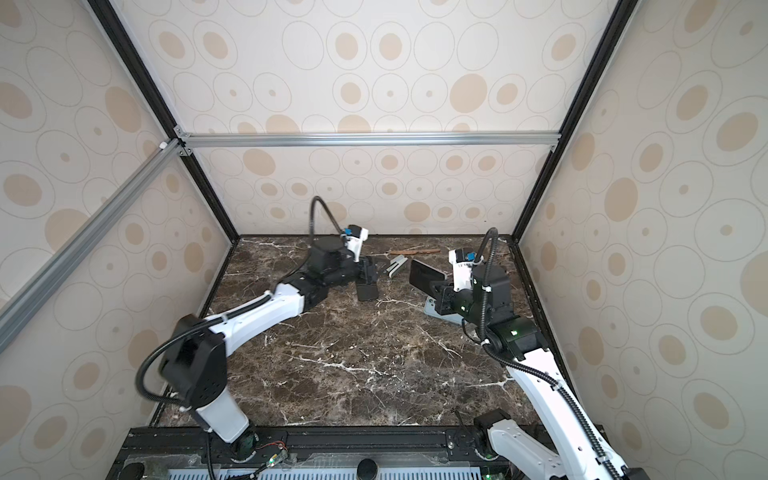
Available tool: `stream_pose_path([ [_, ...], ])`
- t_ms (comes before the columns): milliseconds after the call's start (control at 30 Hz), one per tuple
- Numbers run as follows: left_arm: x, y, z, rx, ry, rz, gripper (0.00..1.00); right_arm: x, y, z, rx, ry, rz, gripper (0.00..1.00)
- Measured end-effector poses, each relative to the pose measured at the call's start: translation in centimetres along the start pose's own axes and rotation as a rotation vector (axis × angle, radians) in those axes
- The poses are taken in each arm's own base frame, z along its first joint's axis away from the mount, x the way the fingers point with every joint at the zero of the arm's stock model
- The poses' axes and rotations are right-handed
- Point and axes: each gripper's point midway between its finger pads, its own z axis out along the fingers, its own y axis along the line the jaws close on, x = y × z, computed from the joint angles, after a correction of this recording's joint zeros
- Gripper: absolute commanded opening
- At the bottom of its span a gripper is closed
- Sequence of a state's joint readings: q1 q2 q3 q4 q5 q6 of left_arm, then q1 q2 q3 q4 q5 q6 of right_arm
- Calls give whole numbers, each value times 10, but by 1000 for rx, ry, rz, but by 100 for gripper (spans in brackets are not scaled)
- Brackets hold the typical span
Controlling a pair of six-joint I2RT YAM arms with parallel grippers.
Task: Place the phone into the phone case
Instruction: 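Release the phone with the left gripper and move it over the light blue case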
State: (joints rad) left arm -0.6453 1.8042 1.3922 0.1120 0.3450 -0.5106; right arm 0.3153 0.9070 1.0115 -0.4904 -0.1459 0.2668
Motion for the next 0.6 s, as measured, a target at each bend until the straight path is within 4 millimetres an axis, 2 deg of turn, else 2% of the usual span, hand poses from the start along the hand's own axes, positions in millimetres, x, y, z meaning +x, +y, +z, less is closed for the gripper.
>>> stream_pose_path([
  [133,46,6,73,-102,141,46,51,13,-25,-23,147,16,-48,0],
  [300,100,6,129,-182,280,103,51,24,-41,-52,243,14,-82,0],
  [467,129,2,162,-233,354,148,50,28,-47,-76,288,-11,-100,0],
  [600,144,-1,170,-248,391,160,50,32,-51,-84,310,-10,-111,0],
])
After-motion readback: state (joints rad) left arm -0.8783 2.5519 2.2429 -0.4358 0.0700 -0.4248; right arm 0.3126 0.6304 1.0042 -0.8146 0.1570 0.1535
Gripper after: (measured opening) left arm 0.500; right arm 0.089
